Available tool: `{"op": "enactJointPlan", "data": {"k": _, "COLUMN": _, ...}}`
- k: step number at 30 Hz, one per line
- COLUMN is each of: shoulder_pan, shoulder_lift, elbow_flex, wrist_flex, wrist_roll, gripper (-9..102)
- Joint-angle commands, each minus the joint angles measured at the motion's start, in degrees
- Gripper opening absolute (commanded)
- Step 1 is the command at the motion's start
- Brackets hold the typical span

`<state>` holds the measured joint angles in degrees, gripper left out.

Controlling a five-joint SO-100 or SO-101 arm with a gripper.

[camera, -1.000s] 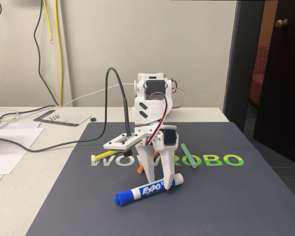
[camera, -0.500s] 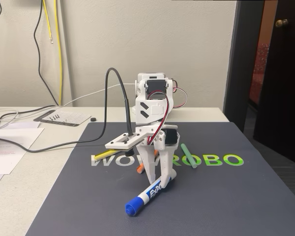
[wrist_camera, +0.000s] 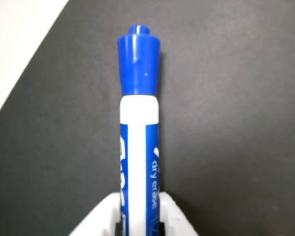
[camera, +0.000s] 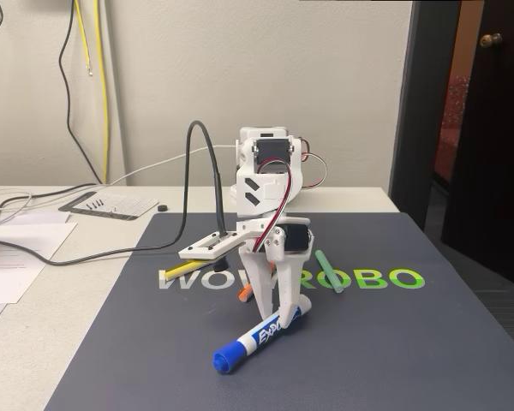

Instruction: Pick up the blue marker.

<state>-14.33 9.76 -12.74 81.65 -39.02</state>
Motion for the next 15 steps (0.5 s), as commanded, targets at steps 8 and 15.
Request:
{"op": "enactJointPlan", "data": {"k": 8, "shoulder_pan": -2.02, "shoulder_lift": 14.5, "elbow_flex": -2.02, "wrist_flex": 7.65, "wrist_roll": 11.16, "gripper": 0}}
{"op": "enactJointPlan", "data": {"k": 15, "shoulder_pan": -3.16, "shoulder_lift": 21.97, "elbow_flex": -2.02, "wrist_flex": 14.33, "wrist_roll": 19.95, "gripper": 0}}
